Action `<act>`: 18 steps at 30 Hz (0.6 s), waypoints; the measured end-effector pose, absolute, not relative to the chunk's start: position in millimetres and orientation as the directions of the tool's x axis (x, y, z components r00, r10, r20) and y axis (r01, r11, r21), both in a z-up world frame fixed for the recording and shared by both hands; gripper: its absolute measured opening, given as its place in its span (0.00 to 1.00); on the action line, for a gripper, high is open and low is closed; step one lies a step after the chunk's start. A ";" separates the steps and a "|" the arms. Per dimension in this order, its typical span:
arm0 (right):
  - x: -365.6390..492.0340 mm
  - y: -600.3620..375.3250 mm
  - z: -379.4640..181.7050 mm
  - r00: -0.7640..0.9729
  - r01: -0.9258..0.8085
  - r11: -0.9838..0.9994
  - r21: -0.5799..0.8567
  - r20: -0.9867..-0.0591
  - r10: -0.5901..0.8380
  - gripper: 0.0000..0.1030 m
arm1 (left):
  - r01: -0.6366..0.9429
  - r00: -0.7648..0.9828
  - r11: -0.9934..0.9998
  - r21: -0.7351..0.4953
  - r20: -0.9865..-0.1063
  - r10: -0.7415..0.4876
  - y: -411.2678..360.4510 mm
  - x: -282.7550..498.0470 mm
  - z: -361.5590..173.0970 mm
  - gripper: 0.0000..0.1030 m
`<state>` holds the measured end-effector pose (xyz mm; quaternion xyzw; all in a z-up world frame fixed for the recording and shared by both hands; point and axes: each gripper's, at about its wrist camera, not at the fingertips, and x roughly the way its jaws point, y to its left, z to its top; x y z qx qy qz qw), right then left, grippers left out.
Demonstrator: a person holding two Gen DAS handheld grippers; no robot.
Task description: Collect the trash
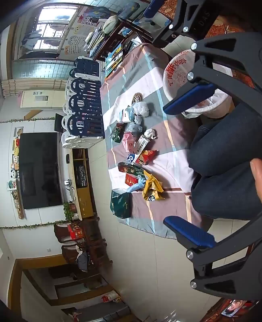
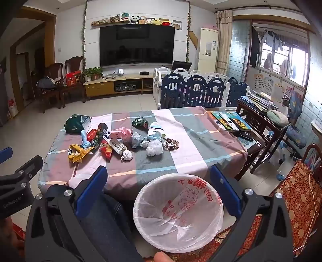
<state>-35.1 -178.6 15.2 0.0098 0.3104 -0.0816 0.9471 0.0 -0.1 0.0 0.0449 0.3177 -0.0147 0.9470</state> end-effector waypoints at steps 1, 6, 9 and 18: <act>-35.2 -179.1 15.8 0.795 0.161 0.986 -0.033 -0.587 -0.149 0.97 | 0.057 0.799 0.996 0.075 -0.602 -0.001 0.0 -0.1 0.0 0.97; -34.8 -176.1 15.0 0.797 0.158 0.987 -0.024 -0.588 -0.142 0.97 | 0.061 0.799 0.995 0.074 -0.602 -0.004 -0.5 0.0 -0.3 0.97; -36.4 -173.5 12.1 0.794 0.157 0.987 -0.025 -0.591 -0.142 0.97 | 0.060 0.797 0.996 0.073 -0.603 -0.003 -0.6 0.3 1.4 0.97; -33.1 -176.6 12.6 0.788 0.147 0.989 -0.016 -0.602 -0.127 0.97 | 0.066 0.797 0.995 0.073 -0.604 -0.008 -4.4 -2.6 0.3 0.97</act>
